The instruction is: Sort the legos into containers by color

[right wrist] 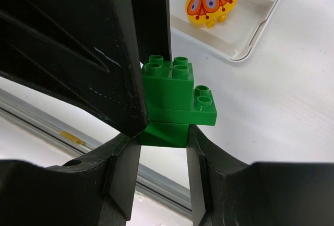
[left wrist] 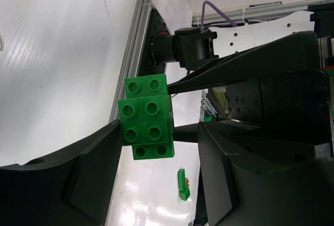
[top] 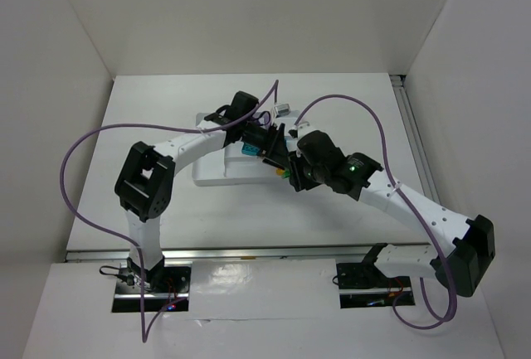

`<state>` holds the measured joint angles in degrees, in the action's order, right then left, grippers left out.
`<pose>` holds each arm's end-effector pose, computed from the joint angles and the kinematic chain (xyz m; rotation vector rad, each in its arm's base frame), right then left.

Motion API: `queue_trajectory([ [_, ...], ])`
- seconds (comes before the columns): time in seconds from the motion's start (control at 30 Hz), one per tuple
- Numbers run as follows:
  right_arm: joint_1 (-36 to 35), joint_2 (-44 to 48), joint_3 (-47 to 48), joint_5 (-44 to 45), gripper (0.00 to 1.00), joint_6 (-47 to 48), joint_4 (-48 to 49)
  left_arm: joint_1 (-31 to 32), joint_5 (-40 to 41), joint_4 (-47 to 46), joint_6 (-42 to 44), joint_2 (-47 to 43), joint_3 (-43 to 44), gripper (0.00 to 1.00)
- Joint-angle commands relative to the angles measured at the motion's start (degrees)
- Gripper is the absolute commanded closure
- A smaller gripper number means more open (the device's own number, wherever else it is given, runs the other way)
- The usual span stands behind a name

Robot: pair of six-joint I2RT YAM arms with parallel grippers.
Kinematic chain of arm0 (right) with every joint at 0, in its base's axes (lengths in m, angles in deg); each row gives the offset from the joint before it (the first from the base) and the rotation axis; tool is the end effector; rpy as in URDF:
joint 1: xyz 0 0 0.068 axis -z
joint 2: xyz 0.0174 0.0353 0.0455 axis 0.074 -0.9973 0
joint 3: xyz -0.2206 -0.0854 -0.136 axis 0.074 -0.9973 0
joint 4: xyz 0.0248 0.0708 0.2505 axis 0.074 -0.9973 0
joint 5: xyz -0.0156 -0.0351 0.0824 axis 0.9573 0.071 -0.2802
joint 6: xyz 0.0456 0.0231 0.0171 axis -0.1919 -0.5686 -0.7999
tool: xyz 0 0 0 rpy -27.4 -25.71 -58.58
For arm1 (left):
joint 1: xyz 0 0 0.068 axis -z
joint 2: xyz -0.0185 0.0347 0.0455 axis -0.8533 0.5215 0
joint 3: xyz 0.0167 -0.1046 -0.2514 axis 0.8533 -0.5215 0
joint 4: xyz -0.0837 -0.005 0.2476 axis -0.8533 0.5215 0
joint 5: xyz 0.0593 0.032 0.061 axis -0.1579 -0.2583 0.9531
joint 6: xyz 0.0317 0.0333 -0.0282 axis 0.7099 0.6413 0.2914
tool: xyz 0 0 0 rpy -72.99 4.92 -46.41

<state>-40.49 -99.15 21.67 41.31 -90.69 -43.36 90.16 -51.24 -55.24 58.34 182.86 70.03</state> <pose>0.1789 0.1705 0.3036 -0.5245 2.3534 0.3422 0.3466 -0.2517 0.2522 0.7184 2.3157 -1.8720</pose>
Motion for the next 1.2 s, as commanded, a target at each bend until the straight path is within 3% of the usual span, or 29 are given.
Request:
queue_trajectory([
  [0.0,0.26,-0.06,2.77,-0.37,0.84,0.91,1.61,0.93,-2.80,-2.02,0.15,0.55,2.11,0.30],
  [0.23,0.26,-0.06,3.82,-0.37,0.84,0.91,1.61,0.93,-2.19,-2.02,0.68,1.61,2.11,0.34],
  [0.37,0.26,-0.06,3.82,0.16,0.84,0.91,1.61,0.93,-2.19,-2.02,0.15,2.22,2.64,0.49],
  [0.43,0.26,-0.06,3.30,0.16,0.84,0.91,1.61,0.93,-2.19,-2.02,0.15,2.22,2.64,0.66],
  [0.5,0.26,-0.06,2.77,0.16,0.84,0.91,1.61,0.93,-2.19,-2.02,-0.38,2.22,2.64,0.75],
  [0.53,0.26,-0.06,2.77,0.16,0.84,0.91,1.61,0.93,-2.19,-2.02,-0.38,2.22,2.64,0.87],
  [0.63,0.26,-0.06,1.36,0.16,0.84,0.91,1.08,0.32,-1.66,-2.02,-0.38,2.22,2.64,1.00],
  [1.0,0.26,2.48,-0.84,2.62,0.86,0.38,-0.50,-5.04,2.46,0.78,-2.13,2.22,5.09,1.00],
  [1.1,0.26,2.48,-0.31,2.62,0.86,0.38,0.19,-8.89,6.15,4.21,-2.13,1.70,5.10,1.00],
  [1.17,0.26,1.26,0.22,2.62,0.86,-0.14,1.42,-12.15,13.25,8.15,-2.13,0.74,5.10,1.00],
])
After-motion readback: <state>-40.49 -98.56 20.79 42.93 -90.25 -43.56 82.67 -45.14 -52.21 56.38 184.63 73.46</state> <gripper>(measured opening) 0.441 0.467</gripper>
